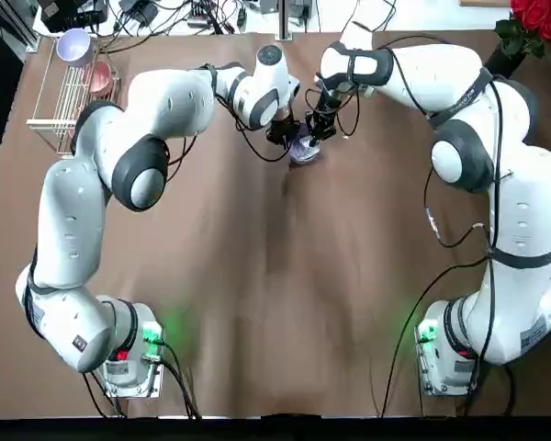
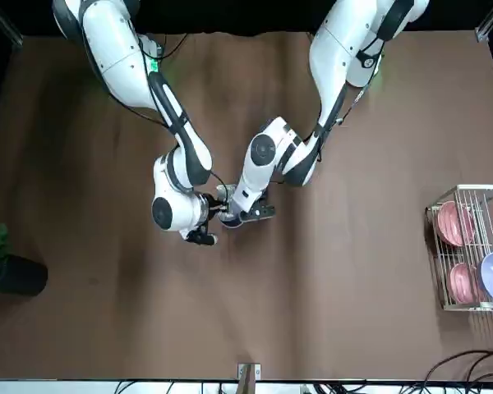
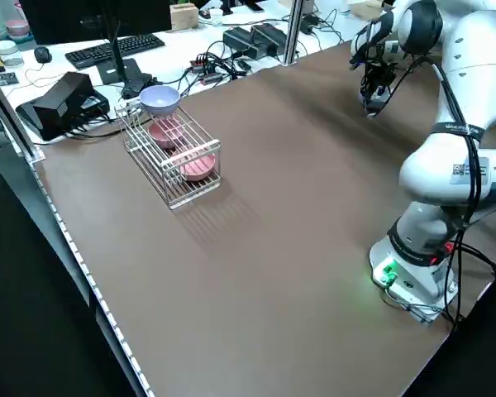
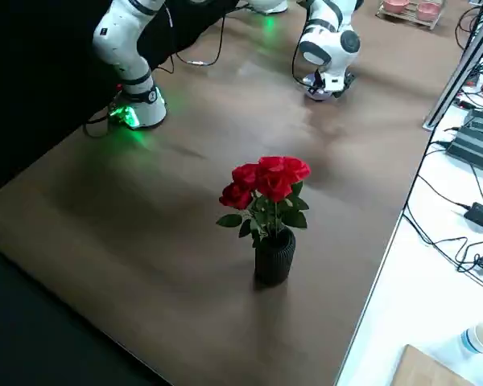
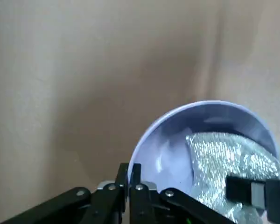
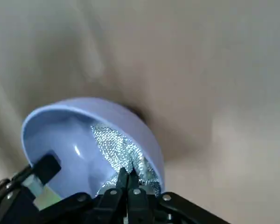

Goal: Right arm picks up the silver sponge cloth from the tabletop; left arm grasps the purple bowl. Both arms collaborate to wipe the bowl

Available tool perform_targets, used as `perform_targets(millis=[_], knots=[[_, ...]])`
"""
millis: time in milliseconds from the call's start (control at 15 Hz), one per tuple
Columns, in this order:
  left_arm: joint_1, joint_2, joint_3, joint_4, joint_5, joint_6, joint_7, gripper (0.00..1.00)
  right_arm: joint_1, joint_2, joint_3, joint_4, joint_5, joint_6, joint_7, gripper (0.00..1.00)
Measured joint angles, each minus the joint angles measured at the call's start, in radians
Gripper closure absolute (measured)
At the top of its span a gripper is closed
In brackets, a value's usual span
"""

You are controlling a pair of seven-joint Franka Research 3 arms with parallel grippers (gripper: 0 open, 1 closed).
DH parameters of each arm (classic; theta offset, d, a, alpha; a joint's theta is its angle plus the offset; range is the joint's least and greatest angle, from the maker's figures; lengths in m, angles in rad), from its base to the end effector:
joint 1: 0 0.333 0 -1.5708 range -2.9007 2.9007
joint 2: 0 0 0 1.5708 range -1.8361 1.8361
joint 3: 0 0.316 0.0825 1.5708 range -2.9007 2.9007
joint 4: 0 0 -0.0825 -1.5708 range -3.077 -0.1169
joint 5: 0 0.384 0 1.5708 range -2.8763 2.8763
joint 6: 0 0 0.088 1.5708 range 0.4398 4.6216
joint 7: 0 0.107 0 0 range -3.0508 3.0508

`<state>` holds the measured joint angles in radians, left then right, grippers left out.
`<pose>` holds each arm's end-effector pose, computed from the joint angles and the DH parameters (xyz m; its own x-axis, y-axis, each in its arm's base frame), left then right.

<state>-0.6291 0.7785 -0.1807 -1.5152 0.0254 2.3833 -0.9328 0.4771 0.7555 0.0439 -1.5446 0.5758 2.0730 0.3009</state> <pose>0.5136 -0.5068 0.2160 0.9867 0.1603 -0.0271 0.1625 -0.9762 0.1433 0.5827 0.3620 0.1954 0.9130 -0.0481 -0.4051 -0.1933 -0.9255 -0.3258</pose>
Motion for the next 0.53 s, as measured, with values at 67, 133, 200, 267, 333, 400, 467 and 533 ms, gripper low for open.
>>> perform_targets(millis=[67,133,200,267,333,400,467,533], knots=[[-0.002,0.0,0.0,0.0,0.0,0.0,0.0,0.96,0.0,0.0,-0.002,0.008,0.0,-0.032,0.016,0.98],[-0.002,0.0,0.0,0.0,0.0,0.0,0.0,0.96,0.0,0.0,-0.002,0.015,0.0,-0.051,0.029,0.98],[-0.001,0.0,0.0,0.0,0.0,0.0,0.0,0.96,0.0,0.0,-0.002,0.022,0.0,-0.06,0.037,0.98],[-0.001,0.0,0.001,0.0,0.0,0.0,0.0,0.96,0.0,0.0,-0.002,0.03,0.0,-0.066,0.043,0.98],[0.001,0.0,0.001,0.0,0.0,0.0,0.0,0.96,-0.001,0.0,-0.003,0.041,0.0,-0.082,0.047,0.98],[0.002,0.0,0.002,0.0,0.0,0.0,0.0,0.96,-0.014,0.0,-0.006,0.074,0.0,-0.161,0.05,0.98],[0.002,0.0,0.002,0.0,0.0,0.0,0.0,0.96,-0.026,0.0,-0.008,0.098,0.0,-0.217,0.051,0.98],[0.002,0.0,0.004,0.0,0.0,0.0,0.0,0.96,-0.041,-0.001,-0.011,0.125,-0.003,-0.277,0.051,0.98]])
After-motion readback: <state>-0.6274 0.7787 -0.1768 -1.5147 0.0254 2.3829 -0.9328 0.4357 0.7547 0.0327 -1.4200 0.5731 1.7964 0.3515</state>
